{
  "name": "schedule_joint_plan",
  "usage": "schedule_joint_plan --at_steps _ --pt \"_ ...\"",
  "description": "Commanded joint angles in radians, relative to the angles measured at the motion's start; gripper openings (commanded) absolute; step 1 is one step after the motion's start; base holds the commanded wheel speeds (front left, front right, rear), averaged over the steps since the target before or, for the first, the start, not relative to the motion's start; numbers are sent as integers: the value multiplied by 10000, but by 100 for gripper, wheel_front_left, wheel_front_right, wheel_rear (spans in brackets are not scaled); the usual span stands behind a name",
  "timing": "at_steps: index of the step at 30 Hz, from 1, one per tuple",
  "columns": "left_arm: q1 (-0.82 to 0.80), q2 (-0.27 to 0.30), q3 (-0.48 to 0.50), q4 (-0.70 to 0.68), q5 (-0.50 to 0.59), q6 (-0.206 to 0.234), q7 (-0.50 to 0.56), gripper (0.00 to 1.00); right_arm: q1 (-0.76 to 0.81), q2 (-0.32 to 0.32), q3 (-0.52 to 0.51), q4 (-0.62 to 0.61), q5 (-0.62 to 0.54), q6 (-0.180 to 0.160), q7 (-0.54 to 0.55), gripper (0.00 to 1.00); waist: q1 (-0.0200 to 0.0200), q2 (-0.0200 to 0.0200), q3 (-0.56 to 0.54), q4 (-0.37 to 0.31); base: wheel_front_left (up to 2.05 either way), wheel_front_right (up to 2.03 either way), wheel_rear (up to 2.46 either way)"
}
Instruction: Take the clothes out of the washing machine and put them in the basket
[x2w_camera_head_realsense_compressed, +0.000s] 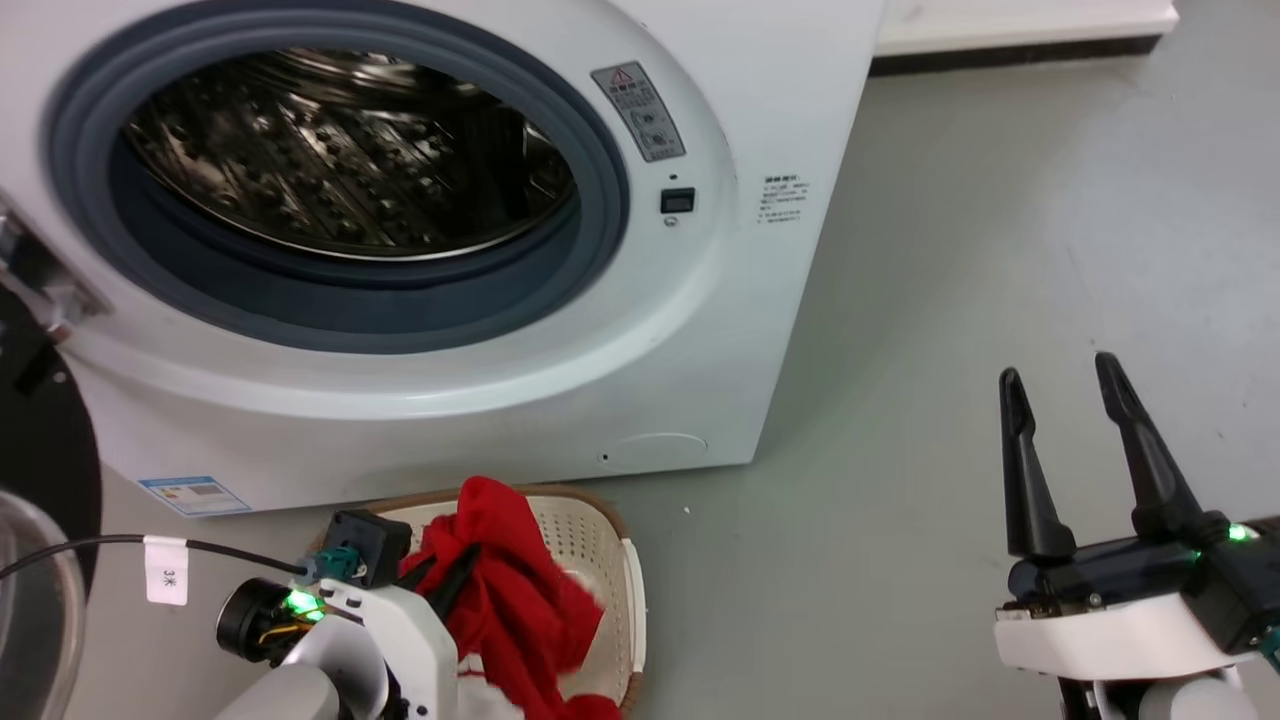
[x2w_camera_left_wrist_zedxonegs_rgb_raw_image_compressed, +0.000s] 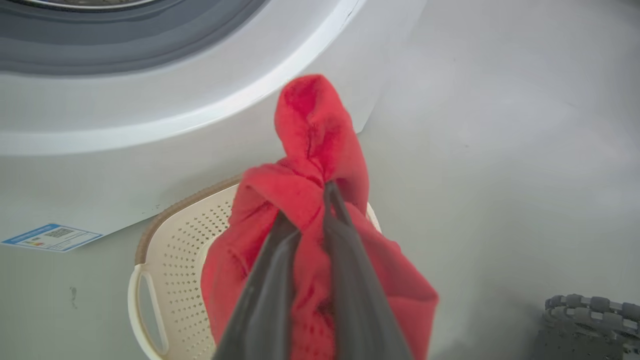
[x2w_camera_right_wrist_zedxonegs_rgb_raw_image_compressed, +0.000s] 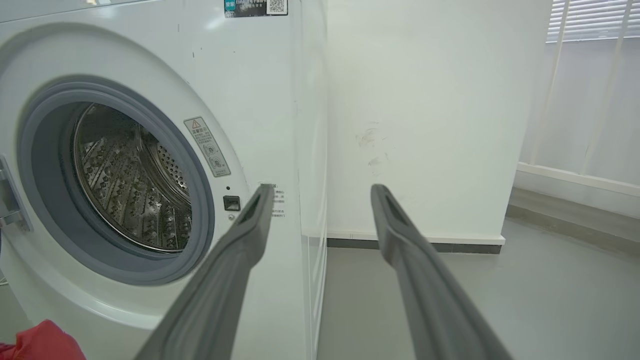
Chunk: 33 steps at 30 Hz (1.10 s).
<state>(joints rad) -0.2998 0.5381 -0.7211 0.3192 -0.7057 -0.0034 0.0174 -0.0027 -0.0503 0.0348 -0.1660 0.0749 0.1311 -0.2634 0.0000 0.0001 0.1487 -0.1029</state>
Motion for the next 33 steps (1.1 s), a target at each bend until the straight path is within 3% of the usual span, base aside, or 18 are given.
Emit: schedule_joint_plan --at_steps 1,16,24,33 --pt "-249 -66 58 226 36 -33 -140 0 -205 2 39 -67 -46 -7 -21 100 0 -1 440 -274 0 0 0" --pt "-2145 -1395 60 4675 -317 -828 -418 0 -1656 5 29 -412 318 -7 -21 100 0 -1 3097 -1068 0 0 0" --pt "-3785 -2177 -8 7385 -266 -907 -338 0 -2465 5 40 -633 593 -7 -21 100 0 -1 4905 -1179 0 0 0" --pt "-5113 -2455 -816 9082 602 -727 -296 0 -3112 7 -30 -896 926 -7 -21 100 0 -1 6402 -1310 0 0 0"
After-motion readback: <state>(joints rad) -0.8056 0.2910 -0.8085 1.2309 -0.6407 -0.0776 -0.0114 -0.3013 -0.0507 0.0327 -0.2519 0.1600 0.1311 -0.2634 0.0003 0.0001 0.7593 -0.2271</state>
